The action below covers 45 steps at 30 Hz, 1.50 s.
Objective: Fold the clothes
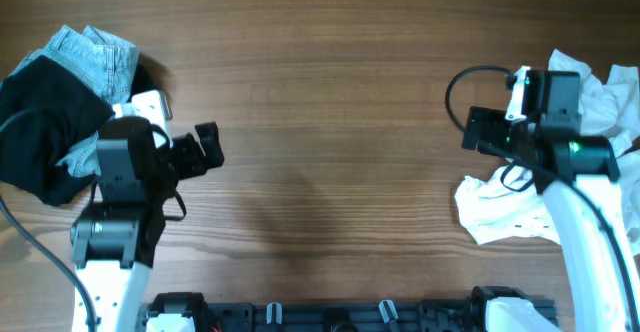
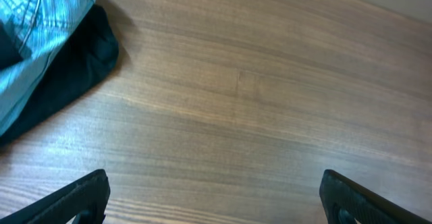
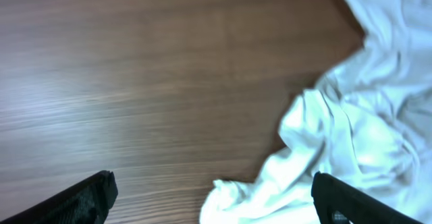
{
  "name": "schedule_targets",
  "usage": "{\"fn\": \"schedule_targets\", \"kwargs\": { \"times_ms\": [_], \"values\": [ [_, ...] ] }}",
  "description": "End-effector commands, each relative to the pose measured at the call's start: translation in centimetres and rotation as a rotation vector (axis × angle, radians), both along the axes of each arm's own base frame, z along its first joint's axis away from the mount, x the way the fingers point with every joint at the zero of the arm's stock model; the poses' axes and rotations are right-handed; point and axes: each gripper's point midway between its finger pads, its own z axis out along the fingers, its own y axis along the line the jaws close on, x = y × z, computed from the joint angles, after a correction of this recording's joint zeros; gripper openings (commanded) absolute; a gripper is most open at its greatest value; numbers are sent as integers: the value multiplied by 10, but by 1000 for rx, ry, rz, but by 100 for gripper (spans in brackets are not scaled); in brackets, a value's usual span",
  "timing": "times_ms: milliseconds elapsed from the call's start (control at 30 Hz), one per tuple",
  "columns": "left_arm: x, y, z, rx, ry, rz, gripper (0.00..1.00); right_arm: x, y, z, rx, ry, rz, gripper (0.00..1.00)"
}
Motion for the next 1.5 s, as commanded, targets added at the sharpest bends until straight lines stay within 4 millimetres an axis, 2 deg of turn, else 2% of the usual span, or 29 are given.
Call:
{"fn": "schedule_targets", "kwargs": {
  "times_ms": [0, 100, 133, 200, 267, 333, 400, 433, 467, 500, 533, 600, 633, 700, 733, 767, 833, 867, 933, 967, 1000, 1100, 1133, 1200, 1267, 1333, 1367, 1400, 1467],
  "values": [
    [7, 0, 5, -7, 5, -1, 100, -17, -62, -20, -42, 82, -419, 97],
    [7, 0, 6, -7, 0, -2, 100, -20, -102, -36, -21, 97, -548, 95],
    [8, 0, 6, -7, -1, -1, 100, -24, -114, -44, 5, 112, -591, 90],
    [7, 0, 6, -7, -1, -1, 100, -18, -121, -59, 43, 140, -541, 87],
    [8, 0, 6, -7, -1, -1, 100, -19, -131, -78, 11, 198, -545, 82],
    [7, 0, 6, -7, -1, -1, 100, -23, -139, -95, -30, 257, -568, 73],
    [8, 0, 6, -7, -1, -1, 100, -18, -140, -109, -18, 274, -571, 65],
    [7, 0, 6, -7, -1, -1, 100, -14, -140, -118, -7, 281, -567, 54],
    [7, 0, 6, -7, -1, -1, 100, -11, -138, -125, 10, 288, -556, 26],
    [7, 0, 6, -7, -1, -1, 100, -7, -131, -128, 51, 284, -520, 5],
    [7, 0, 6, -7, -1, -1, 100, 2, -118, -128, 115, 267, -447, 4],
    [8, 0, 7, -7, -5, -1, 100, 29, -78, -116, 298, 183, -231, 4],
    [9, 0, 8, -7, -12, -2, 99, 49, -38, -94, 445, 96, -35, 4],
    [13, 0, 12, -7, -32, -1, 99, 77, 25, -45, 599, -57, 220, 4],
    [15, -1, 16, -8, -51, -2, 99, 92, 60, -20, 623, -128, 334, 4],
    [17, -1, 17, -8, -59, -2, 99, 102, 81, -6, 621, -174, 387, 4],
    [19, -1, 20, -8, -75, -1, 99, 129, 139, 22, 588, -316, 511, 4],
    [20, -1, 21, -8, -78, -2, 99, 137, 160, 29, 564, -363, 529, 4],
    [20, -1, 21, -8, -81, -2, 100, 154, 199, 40, 490, -467, 532, 20],
    [22, -1, 20, -8, -79, -2, 100, 160, 214, 42, 430, -515, 527, 65],
    [23, -1, 19, -8, -76, -2, 100, 166, 216, 39, 367, -534, 485, 100],
    [28, -8, 6, -37, -33, -35, 100, 166, 196, 25, 256, -493, 387, 100],
    [30, -19, -2, -77, -3, -80, 100, 162, 168, 8, 184, -420, 308, 100],
    [32, -40, -15, -166, 51, -171, 100, 141, 110, -22, 64, -249, 168, 100],
    [34, -54, -26, -217, 91, -214, 100, 120, 68, -44, 37, -113, 75, 100],
    [38, -68, -37, -274, 136, -225, 100, 101, 38, -57, 41, -18, -17, 100],
    [39, -80, -43, -304, 161, -250, 100, 92, 27, -62, 56, 25, -50, 100],
    [40, -106, -56, -338, 204, -310, 100, 80, 13, -67, 70, 74, -86, 100],
    [41, -135, -76, -363, 262, -348, 100, 72, 3, -71, 79, 110, -115, 100]
  ]
}}
